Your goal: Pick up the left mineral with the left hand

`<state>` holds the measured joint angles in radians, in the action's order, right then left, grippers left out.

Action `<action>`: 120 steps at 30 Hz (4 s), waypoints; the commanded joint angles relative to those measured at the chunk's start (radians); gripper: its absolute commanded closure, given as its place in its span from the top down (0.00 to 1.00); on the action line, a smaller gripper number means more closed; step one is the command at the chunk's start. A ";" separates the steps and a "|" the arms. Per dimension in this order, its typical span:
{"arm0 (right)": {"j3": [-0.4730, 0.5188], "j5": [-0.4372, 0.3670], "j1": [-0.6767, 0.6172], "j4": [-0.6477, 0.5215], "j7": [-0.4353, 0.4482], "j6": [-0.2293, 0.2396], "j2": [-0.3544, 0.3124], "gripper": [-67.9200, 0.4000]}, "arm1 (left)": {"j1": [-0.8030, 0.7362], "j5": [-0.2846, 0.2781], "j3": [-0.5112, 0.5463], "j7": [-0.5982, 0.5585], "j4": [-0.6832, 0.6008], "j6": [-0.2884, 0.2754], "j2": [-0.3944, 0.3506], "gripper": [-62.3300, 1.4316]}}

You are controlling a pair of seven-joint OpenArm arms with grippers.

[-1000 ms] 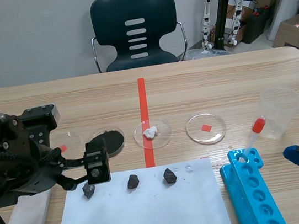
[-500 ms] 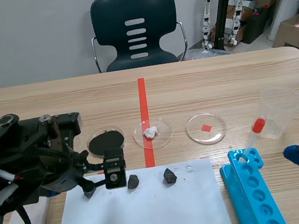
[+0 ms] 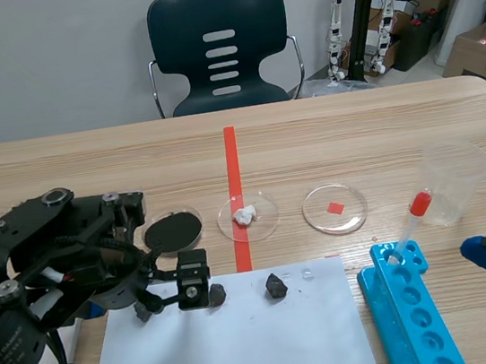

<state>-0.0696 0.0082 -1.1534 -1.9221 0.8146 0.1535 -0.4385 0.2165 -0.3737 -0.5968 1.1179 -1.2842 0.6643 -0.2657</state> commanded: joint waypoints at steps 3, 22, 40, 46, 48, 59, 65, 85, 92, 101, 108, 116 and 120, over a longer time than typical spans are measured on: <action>0.003 -0.011 0.004 -0.011 0.018 0.000 -0.005 1.00 | 0.017 0.005 0.006 0.005 0.009 0.002 0.013 1.00; 0.003 -0.011 0.004 -0.011 0.018 0.000 -0.005 1.00 | 0.023 0.024 0.006 0.005 0.044 0.002 0.022 0.62; 0.003 -0.011 0.004 -0.011 0.018 0.000 -0.005 1.00 | 0.034 0.020 0.006 0.004 0.082 0.001 0.047 0.38; 0.003 -0.011 0.004 -0.011 0.018 0.000 -0.005 1.00 | 0.034 0.020 0.006 0.000 0.108 0.002 0.058 0.37; 0.003 -0.011 0.004 -0.011 0.018 0.000 -0.005 1.00 | 0.034 0.020 0.006 -0.002 0.108 0.002 0.058 0.37; 0.003 -0.011 0.004 -0.011 0.018 0.000 -0.005 1.00 | 0.036 0.019 0.008 -0.007 0.107 0.002 0.066 0.18; 0.003 -0.011 0.004 -0.011 0.018 0.000 -0.005 1.00 | 0.035 0.020 0.009 -0.051 0.095 0.002 0.066 0.18; 0.003 -0.011 0.004 -0.011 0.018 0.000 -0.005 1.00 | -0.148 0.023 0.077 -0.279 -0.304 0.002 -0.048 0.18; 0.003 -0.011 0.004 -0.011 0.018 0.000 -0.005 1.00 | -0.290 0.023 0.162 -0.436 -0.454 -0.008 -0.111 0.18; 0.003 -0.011 0.004 -0.011 0.018 0.000 -0.005 1.00 | -0.510 0.023 0.206 -0.730 -0.648 -0.221 -0.237 0.18; 0.003 -0.011 0.004 -0.011 0.018 0.000 -0.005 1.00 | -0.671 0.061 0.206 -0.999 -0.718 -0.508 -0.323 0.18; 0.003 -0.011 0.004 -0.011 0.018 0.000 -0.005 1.00 | -0.761 0.117 0.206 -1.199 -0.719 -0.744 -0.404 0.18; 0.003 -0.011 0.004 -0.011 0.018 0.000 -0.005 1.00 | -0.788 0.177 0.206 -1.238 -0.719 -0.759 -0.426 0.18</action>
<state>-0.0696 0.0082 -1.1534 -1.9221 0.8143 0.1532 -0.4385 -0.5701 -0.1993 -0.3920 -0.1089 -1.9949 -0.0940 -0.6918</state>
